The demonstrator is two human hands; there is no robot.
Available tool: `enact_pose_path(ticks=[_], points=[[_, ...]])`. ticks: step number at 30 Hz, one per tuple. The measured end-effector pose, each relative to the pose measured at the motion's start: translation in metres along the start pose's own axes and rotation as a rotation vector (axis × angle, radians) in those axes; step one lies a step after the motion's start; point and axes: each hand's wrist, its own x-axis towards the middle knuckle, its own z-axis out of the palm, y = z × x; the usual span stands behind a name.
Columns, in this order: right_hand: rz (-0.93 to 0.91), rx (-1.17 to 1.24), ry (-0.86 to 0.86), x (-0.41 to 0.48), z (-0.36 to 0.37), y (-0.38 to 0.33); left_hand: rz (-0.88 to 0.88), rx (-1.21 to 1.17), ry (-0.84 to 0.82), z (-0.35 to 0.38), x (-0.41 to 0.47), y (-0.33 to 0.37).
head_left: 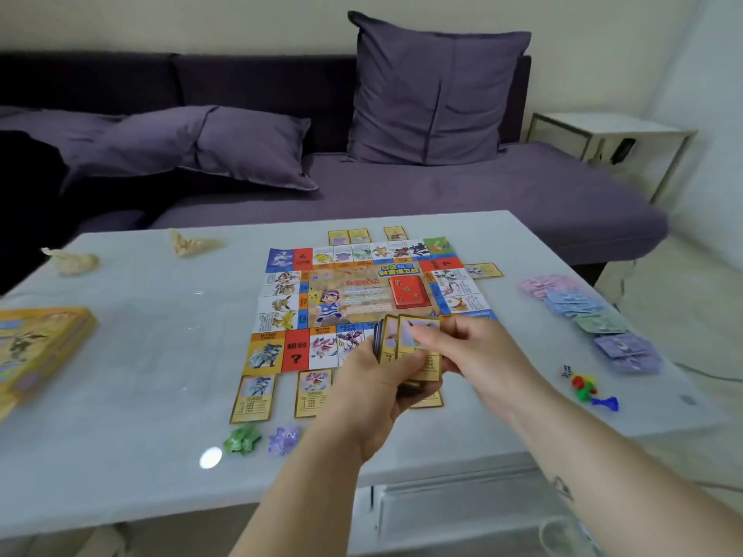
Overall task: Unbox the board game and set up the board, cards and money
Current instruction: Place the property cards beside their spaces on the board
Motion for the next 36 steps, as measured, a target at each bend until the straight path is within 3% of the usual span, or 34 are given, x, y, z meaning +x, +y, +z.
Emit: enact_pose_path(ticks=[13, 22, 30, 33, 36], points=[[0.006, -0.163, -0.066, 0.003, 0.013, 0.006, -0.089, 0.146, 0.079, -0.017, -0.002, 0.008], [0.032, -0.030, -0.221, 0.003, 0.034, 0.005, -0.034, 0.260, 0.220, -0.050, -0.011, 0.024], [-0.004, -0.105, -0.332, 0.014, 0.058, -0.010, 0.034, 0.447, 0.274, -0.078, -0.015, 0.034], [-0.014, -0.171, -0.353, 0.028, 0.071, -0.022, 0.104, 0.429, 0.375, -0.090, -0.013, 0.046], [-0.007, -0.139, -0.275, 0.051, 0.089, -0.037, 0.196, 0.337, 0.590, -0.120, -0.006, 0.064]])
